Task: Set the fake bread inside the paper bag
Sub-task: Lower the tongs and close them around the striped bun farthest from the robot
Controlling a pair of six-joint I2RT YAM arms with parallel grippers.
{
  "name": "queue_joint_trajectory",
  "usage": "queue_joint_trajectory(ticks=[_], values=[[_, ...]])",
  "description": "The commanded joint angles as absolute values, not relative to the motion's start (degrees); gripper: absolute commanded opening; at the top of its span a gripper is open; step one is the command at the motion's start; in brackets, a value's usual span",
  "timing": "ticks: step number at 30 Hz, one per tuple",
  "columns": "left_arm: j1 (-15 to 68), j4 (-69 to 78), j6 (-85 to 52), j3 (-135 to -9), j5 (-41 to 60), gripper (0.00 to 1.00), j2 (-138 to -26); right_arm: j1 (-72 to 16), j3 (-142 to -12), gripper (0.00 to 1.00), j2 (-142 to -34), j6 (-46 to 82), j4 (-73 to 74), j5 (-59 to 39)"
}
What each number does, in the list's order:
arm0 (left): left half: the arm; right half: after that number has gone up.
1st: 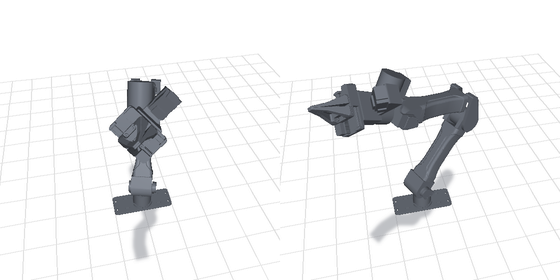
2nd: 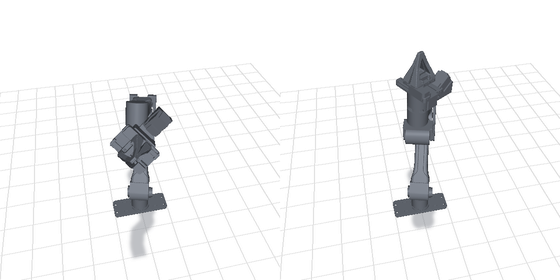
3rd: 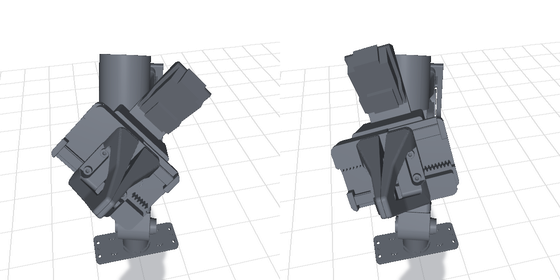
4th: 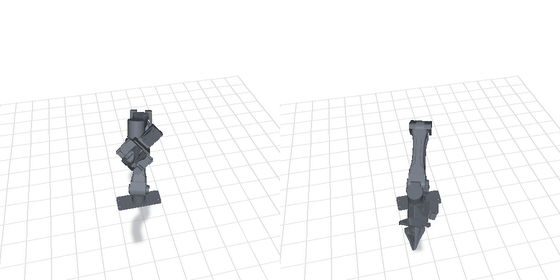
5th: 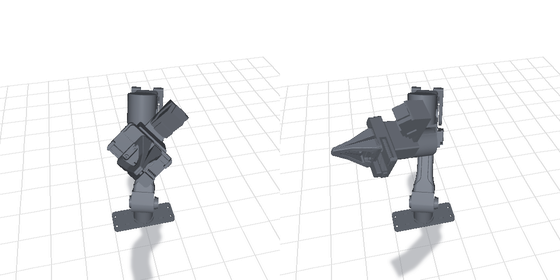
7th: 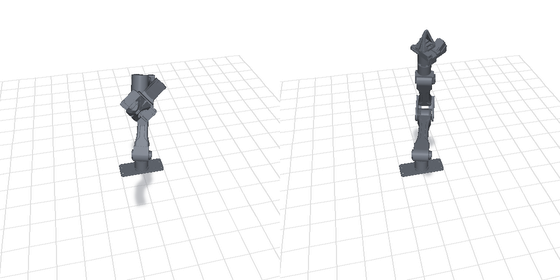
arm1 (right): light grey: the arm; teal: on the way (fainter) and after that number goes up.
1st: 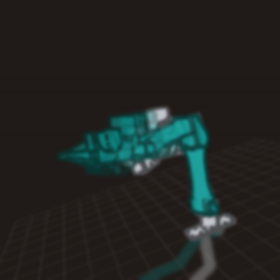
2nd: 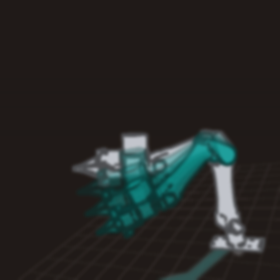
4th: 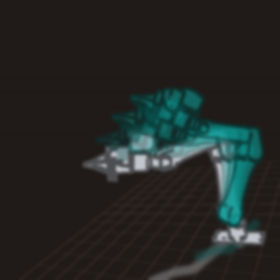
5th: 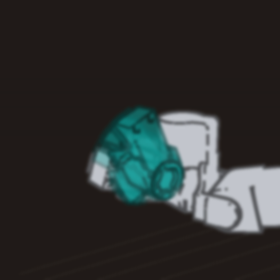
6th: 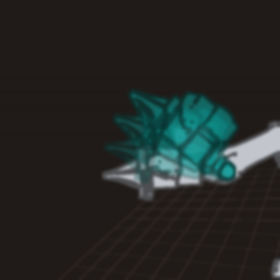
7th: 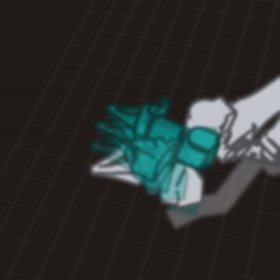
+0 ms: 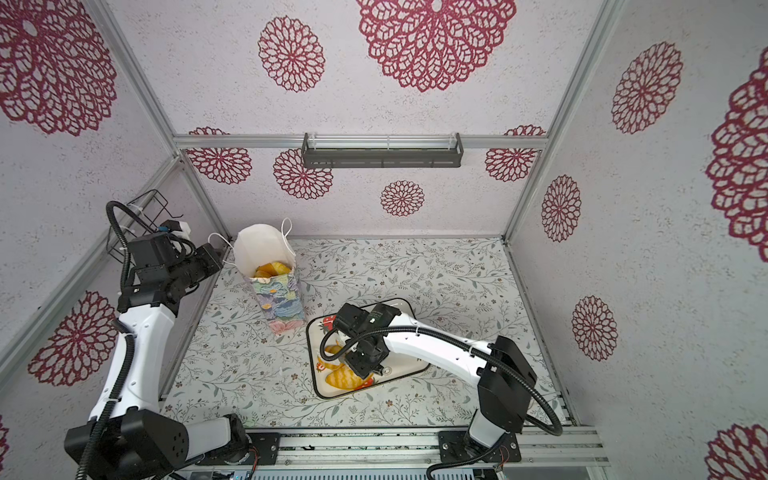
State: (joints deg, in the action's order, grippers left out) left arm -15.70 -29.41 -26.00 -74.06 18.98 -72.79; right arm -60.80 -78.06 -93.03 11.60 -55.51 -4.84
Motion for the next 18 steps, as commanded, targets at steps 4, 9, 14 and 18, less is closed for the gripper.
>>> queue_joint_trajectory(ticks=[4,9,14,18], values=[[-16.3,-28.2,-25.6,-73.6,19.0,0.00,-72.7,-61.7,-78.6,0.48,-93.3,10.2,-55.1,-5.0],[-16.3,-28.2,-25.5,-73.6,18.9,0.00,-72.5,-61.9,-78.5,0.48,-94.4,10.3,-55.3,-3.4],[-16.3,-28.2,-25.5,-73.6,19.0,0.00,-72.5,-62.1,-78.9,0.47,-94.5,10.2,-55.4,-2.8],[-16.3,-28.2,-25.7,-73.5,19.0,0.00,-72.4,-62.1,-79.0,0.41,-94.6,10.2,-55.5,-2.6]])
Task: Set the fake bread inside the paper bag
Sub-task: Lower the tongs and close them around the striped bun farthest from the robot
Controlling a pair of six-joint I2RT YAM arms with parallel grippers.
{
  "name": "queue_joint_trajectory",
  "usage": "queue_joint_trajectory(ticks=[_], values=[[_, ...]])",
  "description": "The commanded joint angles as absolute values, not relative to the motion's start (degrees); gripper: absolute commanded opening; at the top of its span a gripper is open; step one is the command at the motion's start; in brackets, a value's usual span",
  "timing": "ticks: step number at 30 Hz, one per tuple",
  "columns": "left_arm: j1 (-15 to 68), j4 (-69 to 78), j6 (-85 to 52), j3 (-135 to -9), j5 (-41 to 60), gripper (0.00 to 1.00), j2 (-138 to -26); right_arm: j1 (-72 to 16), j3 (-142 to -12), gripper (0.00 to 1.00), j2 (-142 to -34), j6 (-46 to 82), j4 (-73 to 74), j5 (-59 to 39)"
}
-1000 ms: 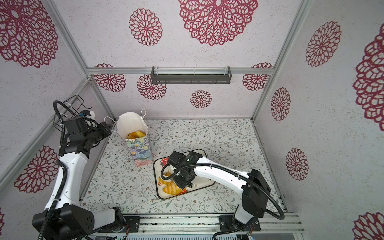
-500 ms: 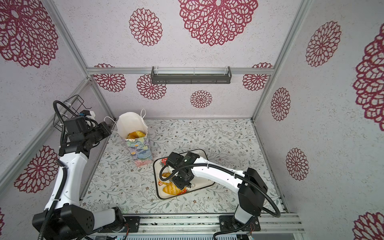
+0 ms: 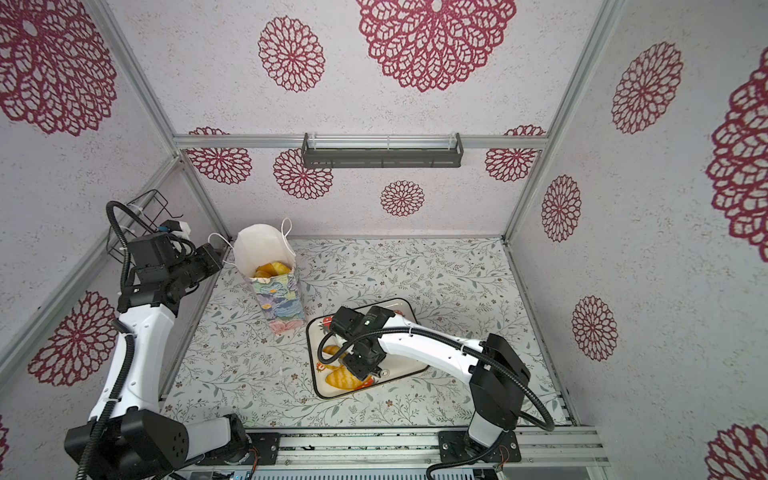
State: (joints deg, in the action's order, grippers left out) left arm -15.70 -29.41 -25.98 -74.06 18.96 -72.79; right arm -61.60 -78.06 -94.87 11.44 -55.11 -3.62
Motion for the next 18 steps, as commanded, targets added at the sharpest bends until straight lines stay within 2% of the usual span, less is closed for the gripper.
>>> queue_joint_trajectory(ticks=[1,18], values=[[-16.3,-28.2,-25.7,-73.5,19.0,0.00,-72.4,-62.1,-79.1,0.39,-94.6,10.2,-55.6,-2.5],[-16.3,-28.0,-25.8,-73.5,19.3,0.00,-72.9,-61.8,-84.0,0.32,-91.2,12.1,-53.8,2.8]])
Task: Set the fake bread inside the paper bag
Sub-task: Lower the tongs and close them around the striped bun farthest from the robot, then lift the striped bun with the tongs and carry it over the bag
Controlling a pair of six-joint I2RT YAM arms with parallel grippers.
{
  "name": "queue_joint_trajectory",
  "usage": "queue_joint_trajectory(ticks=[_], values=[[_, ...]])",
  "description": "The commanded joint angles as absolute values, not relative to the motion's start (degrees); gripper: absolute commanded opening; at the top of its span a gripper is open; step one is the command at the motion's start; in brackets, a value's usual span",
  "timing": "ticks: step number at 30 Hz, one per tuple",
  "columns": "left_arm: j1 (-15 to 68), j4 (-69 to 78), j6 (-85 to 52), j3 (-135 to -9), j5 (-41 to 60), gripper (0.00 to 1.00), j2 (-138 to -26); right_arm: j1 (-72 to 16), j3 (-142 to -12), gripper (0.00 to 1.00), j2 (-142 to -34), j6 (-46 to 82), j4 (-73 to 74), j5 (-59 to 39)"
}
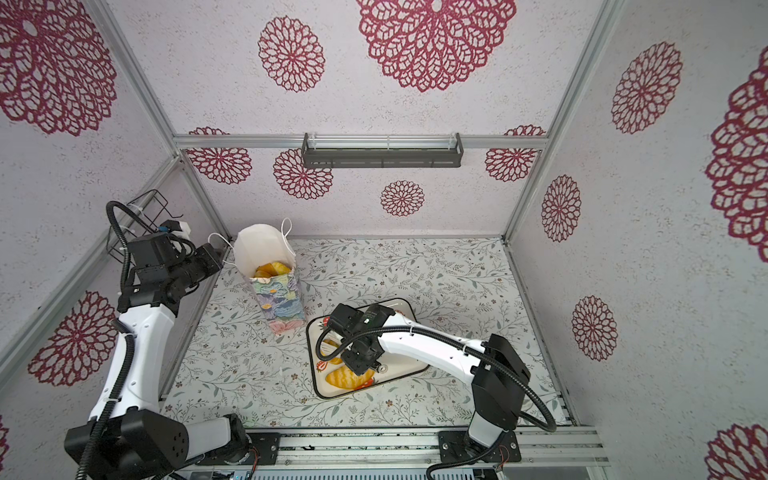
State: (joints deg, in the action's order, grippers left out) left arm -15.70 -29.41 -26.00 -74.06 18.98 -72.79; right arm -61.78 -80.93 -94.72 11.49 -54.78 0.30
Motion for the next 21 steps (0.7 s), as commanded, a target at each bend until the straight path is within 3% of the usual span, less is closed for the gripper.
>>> queue_joint_trajectory(ticks=[1,21], values=[[-16.3,-27.9,-25.8,-73.5,19.4,0.00,-72.9,-61.8,-84.3,0.32,-90.9,12.2,-53.7,3.1],[-16.2,-27.4,-26.1,-73.3,20.0,0.00,-72.6,-58.0,-96.0,0.32,-88.9,16.1,-50.6,5.1]])
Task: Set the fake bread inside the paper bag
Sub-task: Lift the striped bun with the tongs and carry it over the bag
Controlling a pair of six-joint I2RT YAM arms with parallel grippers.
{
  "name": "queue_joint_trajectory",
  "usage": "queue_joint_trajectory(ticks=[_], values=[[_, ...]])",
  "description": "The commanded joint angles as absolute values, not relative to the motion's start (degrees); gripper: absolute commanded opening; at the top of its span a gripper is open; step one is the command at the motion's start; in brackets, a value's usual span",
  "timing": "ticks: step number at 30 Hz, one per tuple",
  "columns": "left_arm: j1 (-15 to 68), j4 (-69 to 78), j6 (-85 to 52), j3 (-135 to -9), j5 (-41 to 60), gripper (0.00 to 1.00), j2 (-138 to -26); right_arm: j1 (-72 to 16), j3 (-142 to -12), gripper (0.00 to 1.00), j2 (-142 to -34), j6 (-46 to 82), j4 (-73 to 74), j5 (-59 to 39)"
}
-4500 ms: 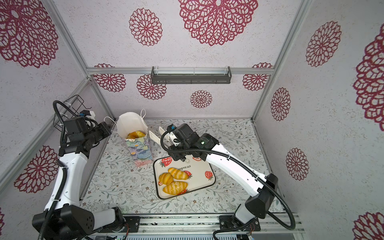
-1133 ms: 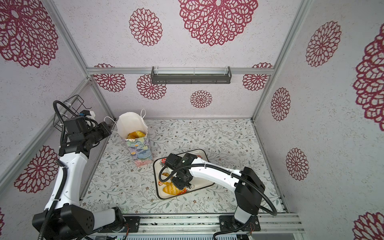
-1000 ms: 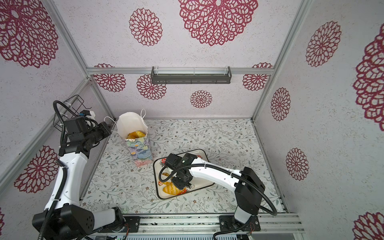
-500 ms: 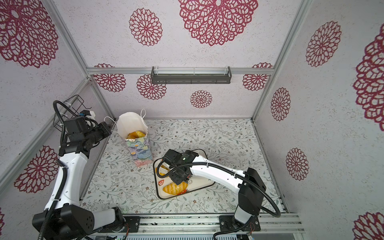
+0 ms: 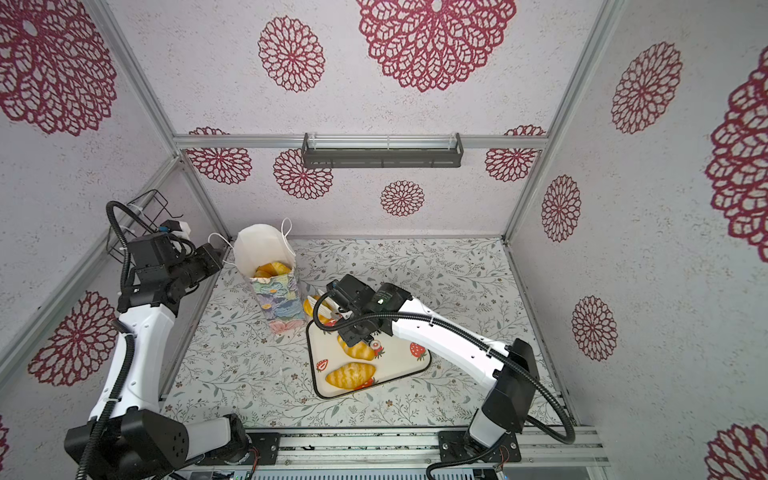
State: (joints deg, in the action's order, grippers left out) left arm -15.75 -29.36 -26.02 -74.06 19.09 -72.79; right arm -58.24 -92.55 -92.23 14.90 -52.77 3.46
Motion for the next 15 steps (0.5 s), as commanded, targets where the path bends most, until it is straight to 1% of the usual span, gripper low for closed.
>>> queue_joint_trajectory(ticks=[1,15], values=[[-16.1,-27.3,-26.1,-73.3,20.0,0.00,-72.5,-57.9,-97.0,0.32,-88.9,16.2,-50.4,5.1],[-12.0,-29.1,-24.3,-74.2,15.2,0.00,-71.0,-57.6,-108.9,0.32,-91.3,14.3,-49.7,4.8]])
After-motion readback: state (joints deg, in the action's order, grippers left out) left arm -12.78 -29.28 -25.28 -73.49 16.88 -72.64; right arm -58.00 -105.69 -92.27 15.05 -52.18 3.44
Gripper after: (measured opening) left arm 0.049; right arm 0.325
